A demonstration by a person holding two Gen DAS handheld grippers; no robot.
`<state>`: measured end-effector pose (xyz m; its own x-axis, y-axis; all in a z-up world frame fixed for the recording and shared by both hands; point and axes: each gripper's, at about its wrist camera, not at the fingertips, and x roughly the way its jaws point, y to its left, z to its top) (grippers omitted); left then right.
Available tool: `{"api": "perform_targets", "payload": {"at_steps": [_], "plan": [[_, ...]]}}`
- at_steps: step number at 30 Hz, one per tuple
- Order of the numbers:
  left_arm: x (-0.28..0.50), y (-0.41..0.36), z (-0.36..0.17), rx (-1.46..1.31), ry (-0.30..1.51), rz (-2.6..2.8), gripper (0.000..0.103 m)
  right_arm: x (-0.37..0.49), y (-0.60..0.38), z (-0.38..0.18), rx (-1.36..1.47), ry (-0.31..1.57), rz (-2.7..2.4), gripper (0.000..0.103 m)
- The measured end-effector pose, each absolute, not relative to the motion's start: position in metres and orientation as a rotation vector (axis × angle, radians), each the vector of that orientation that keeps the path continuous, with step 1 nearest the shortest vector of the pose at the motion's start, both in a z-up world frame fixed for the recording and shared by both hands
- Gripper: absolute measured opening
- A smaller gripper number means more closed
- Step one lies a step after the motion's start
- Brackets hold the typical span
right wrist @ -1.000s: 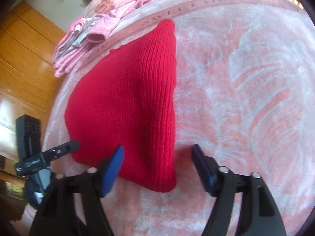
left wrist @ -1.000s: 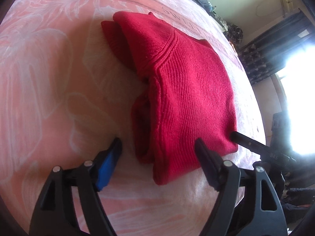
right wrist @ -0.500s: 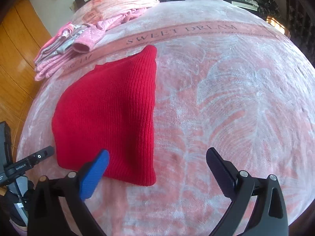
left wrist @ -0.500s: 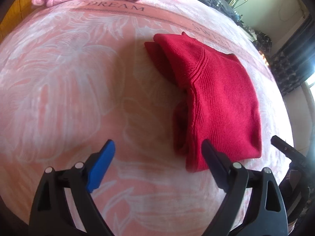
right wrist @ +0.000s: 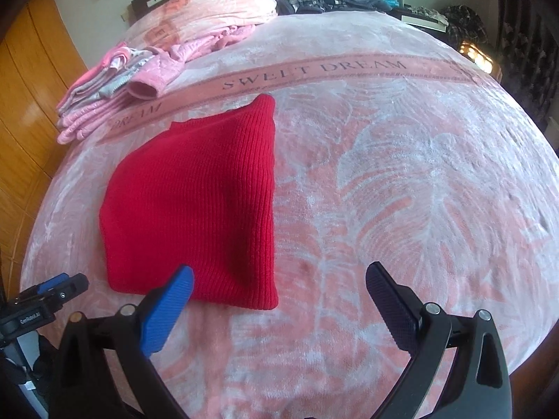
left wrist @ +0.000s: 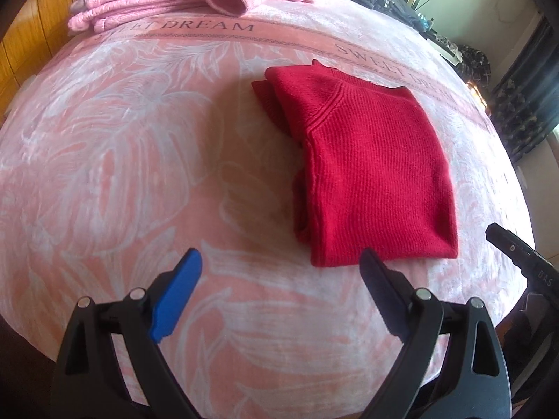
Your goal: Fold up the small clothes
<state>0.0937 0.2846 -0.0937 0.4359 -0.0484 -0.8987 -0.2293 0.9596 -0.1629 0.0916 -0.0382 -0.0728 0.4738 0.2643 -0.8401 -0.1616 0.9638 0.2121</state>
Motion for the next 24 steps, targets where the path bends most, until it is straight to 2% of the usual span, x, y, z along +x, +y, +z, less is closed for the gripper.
{"api": "perform_targets", "payload": {"at_steps": [24], "plan": [[0.056, 0.276, -0.059, -0.174, 1.055, 0.179, 0.091, 0.039, -0.032, -0.026, -0.001, 0.918, 0.181, 0.099]]}}
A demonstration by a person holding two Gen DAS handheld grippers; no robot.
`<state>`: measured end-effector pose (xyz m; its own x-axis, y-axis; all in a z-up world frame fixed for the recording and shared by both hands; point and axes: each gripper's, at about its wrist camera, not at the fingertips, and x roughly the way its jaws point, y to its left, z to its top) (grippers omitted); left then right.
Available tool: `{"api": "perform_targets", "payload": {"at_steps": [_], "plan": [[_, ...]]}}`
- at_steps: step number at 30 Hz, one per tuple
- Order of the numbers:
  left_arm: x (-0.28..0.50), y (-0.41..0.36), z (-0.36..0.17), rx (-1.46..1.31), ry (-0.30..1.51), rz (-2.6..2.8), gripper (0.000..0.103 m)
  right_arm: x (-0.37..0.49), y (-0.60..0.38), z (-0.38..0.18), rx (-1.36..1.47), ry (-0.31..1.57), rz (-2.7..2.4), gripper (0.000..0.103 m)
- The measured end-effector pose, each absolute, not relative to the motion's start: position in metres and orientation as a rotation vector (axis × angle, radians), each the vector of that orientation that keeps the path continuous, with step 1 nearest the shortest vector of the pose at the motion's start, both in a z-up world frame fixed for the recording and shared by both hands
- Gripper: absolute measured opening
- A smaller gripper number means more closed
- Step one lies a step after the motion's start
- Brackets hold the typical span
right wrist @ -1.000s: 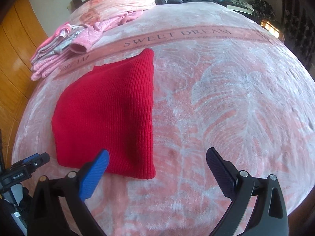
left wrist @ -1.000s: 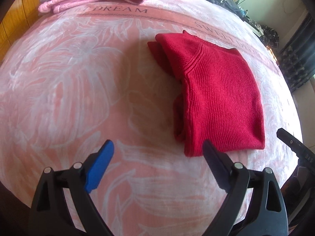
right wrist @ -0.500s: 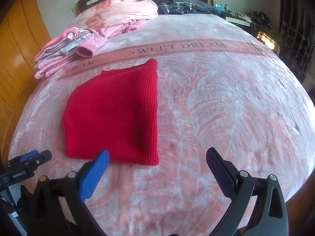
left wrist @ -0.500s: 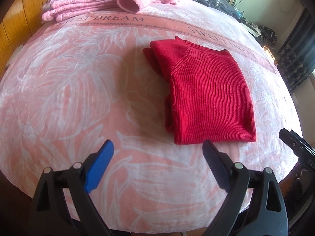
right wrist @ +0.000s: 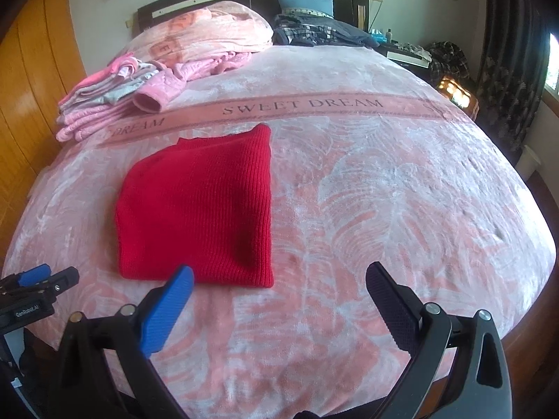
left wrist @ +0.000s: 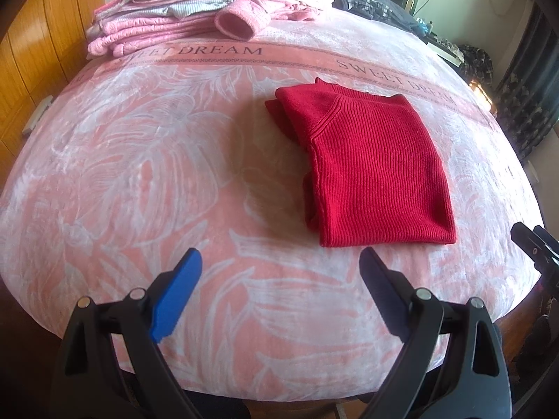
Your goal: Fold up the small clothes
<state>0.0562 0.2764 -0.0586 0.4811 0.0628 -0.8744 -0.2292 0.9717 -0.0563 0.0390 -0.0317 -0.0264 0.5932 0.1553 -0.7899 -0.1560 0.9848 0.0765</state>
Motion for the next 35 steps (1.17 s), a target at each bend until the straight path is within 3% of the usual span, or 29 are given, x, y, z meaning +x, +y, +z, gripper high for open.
{"api": "perform_targets", "payload": {"at_steps": [35], "plan": [[0.052, 0.270, -0.062, -0.145, 1.055, 0.187, 0.091, 0.040, -0.015, -0.044, -0.061, 0.956, 0.159, 0.099]]}}
